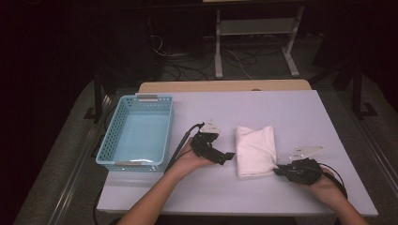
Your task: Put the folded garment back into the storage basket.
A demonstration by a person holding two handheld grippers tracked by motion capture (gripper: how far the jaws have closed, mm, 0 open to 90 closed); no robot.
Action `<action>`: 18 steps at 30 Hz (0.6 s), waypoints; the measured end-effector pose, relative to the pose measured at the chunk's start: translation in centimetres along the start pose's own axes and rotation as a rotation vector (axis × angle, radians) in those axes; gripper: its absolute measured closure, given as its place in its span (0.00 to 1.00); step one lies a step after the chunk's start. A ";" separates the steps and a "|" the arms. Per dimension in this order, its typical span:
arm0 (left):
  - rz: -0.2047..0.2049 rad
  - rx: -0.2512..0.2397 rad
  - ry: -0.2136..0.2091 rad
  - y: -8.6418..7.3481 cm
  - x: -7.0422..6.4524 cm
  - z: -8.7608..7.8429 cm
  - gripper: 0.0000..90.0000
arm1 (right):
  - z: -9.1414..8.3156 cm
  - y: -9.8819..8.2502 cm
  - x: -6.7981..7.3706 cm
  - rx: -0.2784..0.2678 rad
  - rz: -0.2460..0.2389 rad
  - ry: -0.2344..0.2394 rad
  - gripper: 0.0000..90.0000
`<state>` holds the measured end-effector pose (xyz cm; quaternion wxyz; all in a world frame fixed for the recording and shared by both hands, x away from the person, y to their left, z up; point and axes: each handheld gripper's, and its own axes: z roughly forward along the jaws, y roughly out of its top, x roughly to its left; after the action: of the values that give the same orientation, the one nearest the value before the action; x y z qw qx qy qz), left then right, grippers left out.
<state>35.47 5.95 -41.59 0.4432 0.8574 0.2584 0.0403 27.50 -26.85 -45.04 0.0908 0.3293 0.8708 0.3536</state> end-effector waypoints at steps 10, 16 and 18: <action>-0.003 -0.017 0.035 1.5 1.2 0.7 0.00 | 0.0 0.0 0.2 0.005 -0.019 -0.016 0.89; -0.002 -0.029 0.055 2.5 2.1 1.6 0.00 | 0.0 0.1 0.2 0.005 -0.017 -0.010 0.89; -0.003 -0.028 0.060 2.8 2.3 2.1 0.00 | 0.0 0.1 0.2 0.006 -0.017 -0.010 0.89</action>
<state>39.22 4.17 -41.04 0.4474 0.8491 0.2722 0.0690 27.40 -26.72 -44.98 0.0972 0.3240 0.8742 0.3485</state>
